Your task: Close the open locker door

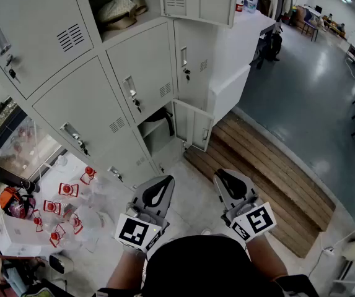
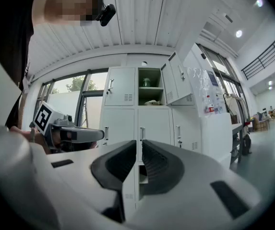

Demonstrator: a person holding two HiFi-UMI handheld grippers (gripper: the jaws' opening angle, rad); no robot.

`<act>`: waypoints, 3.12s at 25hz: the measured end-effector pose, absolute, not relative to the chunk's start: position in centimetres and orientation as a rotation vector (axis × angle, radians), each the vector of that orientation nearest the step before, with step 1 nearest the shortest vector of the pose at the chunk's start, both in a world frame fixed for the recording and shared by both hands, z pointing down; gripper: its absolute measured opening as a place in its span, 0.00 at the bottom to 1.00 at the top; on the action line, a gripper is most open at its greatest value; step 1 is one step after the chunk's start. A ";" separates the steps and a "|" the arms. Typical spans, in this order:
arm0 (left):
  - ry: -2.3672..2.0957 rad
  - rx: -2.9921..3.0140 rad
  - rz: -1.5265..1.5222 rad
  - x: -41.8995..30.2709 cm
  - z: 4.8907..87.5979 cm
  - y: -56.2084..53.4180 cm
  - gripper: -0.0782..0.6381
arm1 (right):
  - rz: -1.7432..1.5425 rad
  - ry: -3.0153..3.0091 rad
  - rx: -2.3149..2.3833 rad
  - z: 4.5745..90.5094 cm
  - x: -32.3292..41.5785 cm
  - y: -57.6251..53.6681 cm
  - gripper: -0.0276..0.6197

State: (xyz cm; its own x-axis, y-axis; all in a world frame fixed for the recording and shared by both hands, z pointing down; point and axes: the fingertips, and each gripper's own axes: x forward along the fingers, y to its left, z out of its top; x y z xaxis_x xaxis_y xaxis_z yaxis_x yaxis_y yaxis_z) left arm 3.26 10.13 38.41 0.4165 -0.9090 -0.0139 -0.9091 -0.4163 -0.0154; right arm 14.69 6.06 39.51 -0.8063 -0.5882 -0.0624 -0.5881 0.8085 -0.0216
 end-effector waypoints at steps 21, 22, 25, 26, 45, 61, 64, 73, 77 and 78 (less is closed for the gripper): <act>1.815 -2.573 -0.131 8.5 39.8 5.9 0.14 | -0.109 2.835 -0.847 39.4 21.8 0.3 0.13; 1.813 -2.574 -0.130 8.4 39.9 5.6 0.14 | -0.110 2.833 -0.849 39.4 21.8 0.1 0.13; 1.792 -2.578 -0.115 7.6 39.7 4.4 0.14 | -0.108 2.835 -0.863 39.5 20.9 -1.0 0.13; 1.787 -2.582 -0.113 7.1 39.7 4.0 0.14 | -0.109 2.834 -0.870 39.5 20.5 -1.4 0.13; 1.454 -2.711 -0.068 -6.3 38.5 -8.5 0.14 | -0.003 2.653 -1.184 36.2 7.3 -12.8 0.13; 1.354 -2.677 0.050 -3.6 32.8 -17.8 0.14 | 0.113 2.498 -1.246 28.6 12.1 -23.1 0.13; 1.368 -2.648 0.068 -2.5 31.8 -19.7 0.14 | 0.145 2.497 -1.208 26.8 13.2 -25.6 0.13; 1.493 -2.539 0.060 -1.8 29.9 -24.5 0.14 | 0.233 2.501 -0.984 21.6 13.1 -31.4 0.28; 1.571 -2.505 0.012 -2.3 30.4 -25.5 0.14 | 0.258 2.494 -0.888 19.9 12.8 -32.5 0.28; 1.585 -2.494 0.015 -2.4 30.3 -25.7 0.14 | 0.265 2.499 -0.867 19.7 12.6 -32.6 0.28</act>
State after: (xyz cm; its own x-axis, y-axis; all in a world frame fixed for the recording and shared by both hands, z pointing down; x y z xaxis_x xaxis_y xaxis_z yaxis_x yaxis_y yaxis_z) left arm -2.37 -25.68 30.30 0.4296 -0.8965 -0.1083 -0.8984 -0.4122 -0.1513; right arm 12.55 -32.63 19.67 -0.6849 -0.5315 -0.4984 -0.6243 0.7807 0.0254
